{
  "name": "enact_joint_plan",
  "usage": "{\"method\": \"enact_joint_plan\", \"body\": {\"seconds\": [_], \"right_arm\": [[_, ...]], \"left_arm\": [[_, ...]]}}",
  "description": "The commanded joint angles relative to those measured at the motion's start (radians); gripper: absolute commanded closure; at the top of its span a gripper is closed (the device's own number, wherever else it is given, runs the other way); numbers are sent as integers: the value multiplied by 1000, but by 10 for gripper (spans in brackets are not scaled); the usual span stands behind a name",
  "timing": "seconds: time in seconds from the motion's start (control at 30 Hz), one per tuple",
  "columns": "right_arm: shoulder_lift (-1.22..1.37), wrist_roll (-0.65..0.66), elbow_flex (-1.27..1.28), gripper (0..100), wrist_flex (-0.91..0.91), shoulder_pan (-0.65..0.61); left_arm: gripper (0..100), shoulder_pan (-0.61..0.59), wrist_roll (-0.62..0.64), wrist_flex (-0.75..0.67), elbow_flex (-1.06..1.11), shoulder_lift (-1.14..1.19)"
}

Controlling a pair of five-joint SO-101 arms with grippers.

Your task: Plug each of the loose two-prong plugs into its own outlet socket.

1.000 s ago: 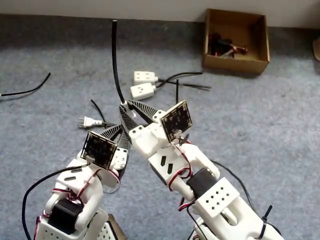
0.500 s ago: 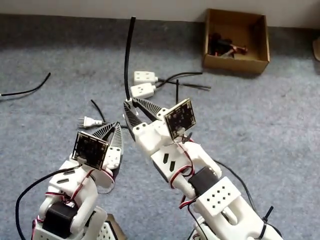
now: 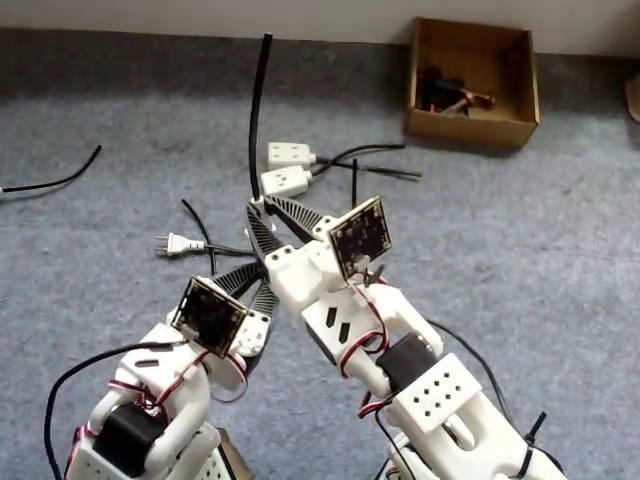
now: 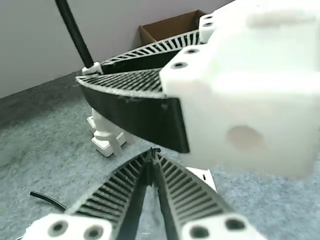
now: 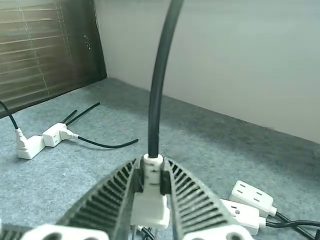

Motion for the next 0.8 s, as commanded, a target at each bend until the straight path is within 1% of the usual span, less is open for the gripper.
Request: {"method": "enact_joint_plan", "body": {"seconds": [0.0, 0.1, 0.17, 0.3, 0.43, 0.53, 0.63, 0.77], "right_arm": [[-27, 6, -51, 993, -30, -33], [-27, 5, -47, 993, -30, -36], [-28, 5, -47, 993, -30, -36], [-28, 5, -45, 993, -28, -38], [-28, 5, -45, 993, -27, -38], [-28, 5, -45, 993, -27, -38], [-28, 5, -45, 993, -25, -38], [-28, 5, -45, 993, -25, -38]], "left_arm": [[993, 16, -43, -104, 44, -7], [993, 16, -100, -124, 59, -7], [993, 8, -103, -126, 59, -7], [993, -74, -100, -160, 62, -7], [993, -91, -100, -189, 74, -7], [993, -96, -103, -252, 130, -7], [993, -134, -103, -301, 157, -7], [993, -176, -100, -310, 159, -7]]}}
